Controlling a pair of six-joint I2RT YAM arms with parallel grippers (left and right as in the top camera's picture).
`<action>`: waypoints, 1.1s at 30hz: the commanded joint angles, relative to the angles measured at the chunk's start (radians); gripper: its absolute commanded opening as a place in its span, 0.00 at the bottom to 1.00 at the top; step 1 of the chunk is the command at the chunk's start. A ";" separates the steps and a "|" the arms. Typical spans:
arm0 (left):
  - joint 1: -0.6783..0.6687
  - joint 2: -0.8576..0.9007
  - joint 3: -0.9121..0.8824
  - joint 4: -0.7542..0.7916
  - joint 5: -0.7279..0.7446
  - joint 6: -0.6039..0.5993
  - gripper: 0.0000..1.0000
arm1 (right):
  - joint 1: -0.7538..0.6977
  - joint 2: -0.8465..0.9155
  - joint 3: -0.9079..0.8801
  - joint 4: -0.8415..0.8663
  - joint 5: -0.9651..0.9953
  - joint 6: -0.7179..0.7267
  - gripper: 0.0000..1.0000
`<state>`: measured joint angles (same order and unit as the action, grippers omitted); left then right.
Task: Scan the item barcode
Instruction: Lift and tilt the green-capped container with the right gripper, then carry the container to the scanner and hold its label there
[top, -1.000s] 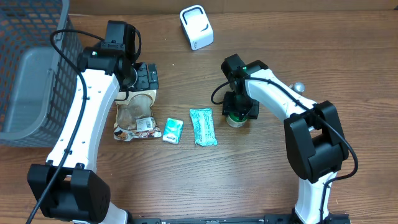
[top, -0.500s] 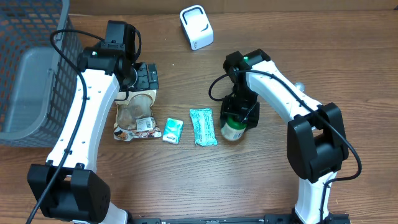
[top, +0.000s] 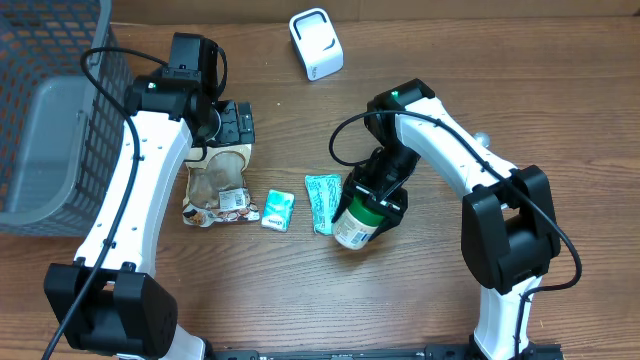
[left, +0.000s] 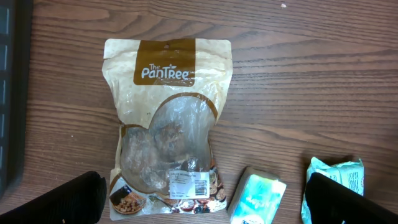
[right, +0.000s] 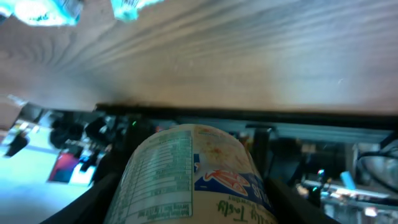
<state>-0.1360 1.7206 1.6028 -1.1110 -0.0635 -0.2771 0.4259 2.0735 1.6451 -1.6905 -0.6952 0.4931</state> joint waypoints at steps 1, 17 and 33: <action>0.005 0.002 0.016 0.000 0.005 0.019 1.00 | -0.001 0.003 0.024 -0.005 -0.123 -0.004 0.39; 0.005 0.002 0.016 0.000 0.005 0.019 1.00 | -0.001 0.003 0.024 -0.005 -0.266 0.003 0.27; 0.005 0.002 0.016 0.000 0.005 0.019 1.00 | -0.001 0.003 0.024 0.224 0.216 0.003 0.32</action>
<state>-0.1360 1.7206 1.6028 -1.1107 -0.0635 -0.2771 0.4259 2.0735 1.6459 -1.5166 -0.6483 0.4938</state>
